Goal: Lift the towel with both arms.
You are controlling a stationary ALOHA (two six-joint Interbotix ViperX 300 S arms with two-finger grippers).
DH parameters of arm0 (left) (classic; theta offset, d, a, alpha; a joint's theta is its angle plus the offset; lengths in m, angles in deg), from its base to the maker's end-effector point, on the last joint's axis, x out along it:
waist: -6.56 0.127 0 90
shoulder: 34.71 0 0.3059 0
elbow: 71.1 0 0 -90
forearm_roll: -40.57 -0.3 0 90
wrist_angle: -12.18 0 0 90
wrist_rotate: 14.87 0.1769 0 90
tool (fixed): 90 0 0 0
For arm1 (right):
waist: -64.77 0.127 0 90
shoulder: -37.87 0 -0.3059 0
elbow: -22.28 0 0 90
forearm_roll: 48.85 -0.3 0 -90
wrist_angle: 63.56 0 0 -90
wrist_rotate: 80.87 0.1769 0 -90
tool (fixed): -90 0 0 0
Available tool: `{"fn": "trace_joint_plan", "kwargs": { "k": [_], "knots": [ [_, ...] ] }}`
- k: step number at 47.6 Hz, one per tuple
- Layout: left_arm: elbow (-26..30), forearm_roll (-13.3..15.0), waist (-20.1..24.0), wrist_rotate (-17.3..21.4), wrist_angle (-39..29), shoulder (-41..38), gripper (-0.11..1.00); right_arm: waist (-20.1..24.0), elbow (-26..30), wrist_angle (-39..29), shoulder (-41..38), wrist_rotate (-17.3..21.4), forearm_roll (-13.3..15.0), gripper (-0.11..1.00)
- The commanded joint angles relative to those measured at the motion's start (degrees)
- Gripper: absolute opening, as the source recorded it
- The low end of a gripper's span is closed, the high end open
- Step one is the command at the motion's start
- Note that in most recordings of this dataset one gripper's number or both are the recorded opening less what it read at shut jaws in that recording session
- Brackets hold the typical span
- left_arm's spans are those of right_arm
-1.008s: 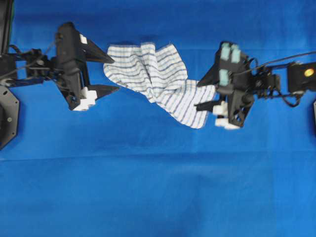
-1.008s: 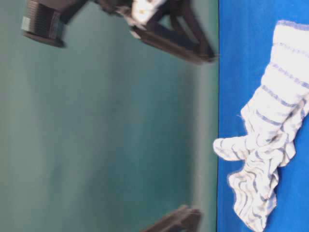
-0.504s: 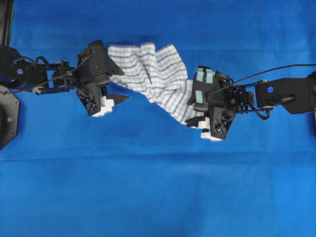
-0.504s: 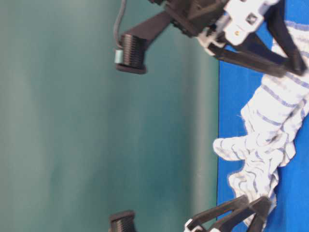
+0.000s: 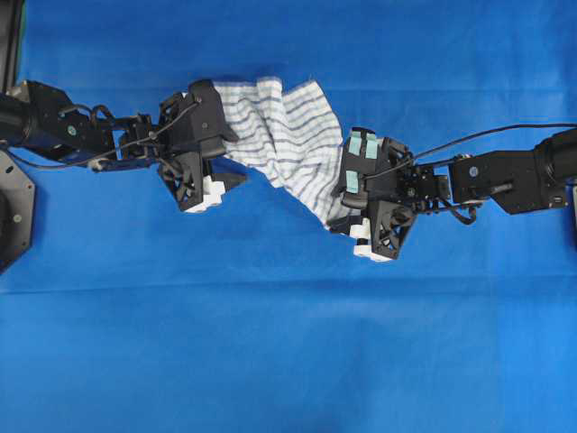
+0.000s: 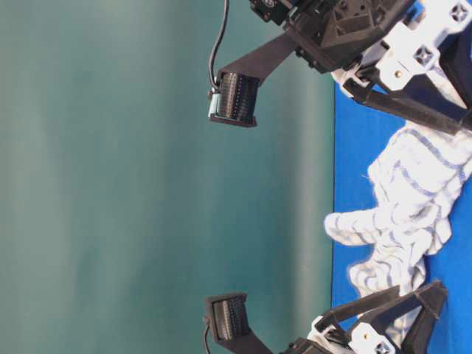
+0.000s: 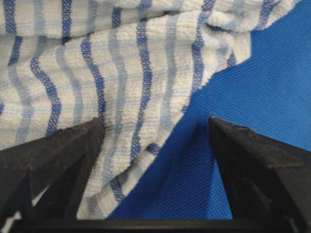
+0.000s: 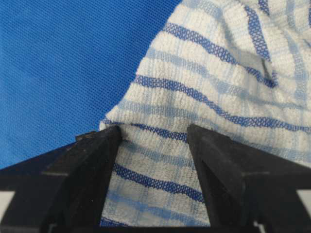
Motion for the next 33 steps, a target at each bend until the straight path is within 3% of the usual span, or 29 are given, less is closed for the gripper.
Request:
{"fn": "trace_joint_plan", "kwargs": {
  "k": [1, 5, 12, 14, 25, 33],
  "knots": [
    [0.79, 0.00, 0.62, 0.18, -1.49, 0.53, 0.79, 0.35, 0.70, -0.18, 0.26, 0.09, -0.09, 0.63],
    [0.88, 0.00, 0.70, 0.26, -2.37, 0.53, 0.56, 0.35, 0.79, -0.18, 0.26, 0.00, 0.00, 0.55],
    [0.97, 0.00, 0.70, 0.26, -2.90, 0.70, 0.14, 0.35, 0.70, -0.44, 0.62, 0.09, 0.00, 0.13],
    [0.97, 0.00, 0.70, 0.26, -2.90, 0.88, 0.05, 0.35, 0.70, -0.62, 1.05, 0.09, 0.00, 0.05],
    [0.97, 0.00, 0.70, 0.09, -4.13, 3.87, 0.03, 0.35, 0.70, -2.55, 4.83, 0.09, 0.00, 0.05],
    [1.58, 0.00, 0.97, -0.09, -11.69, 11.34, 0.03, -0.18, 0.79, -5.71, 10.90, 0.09, -0.09, 0.05]
  ]
}}
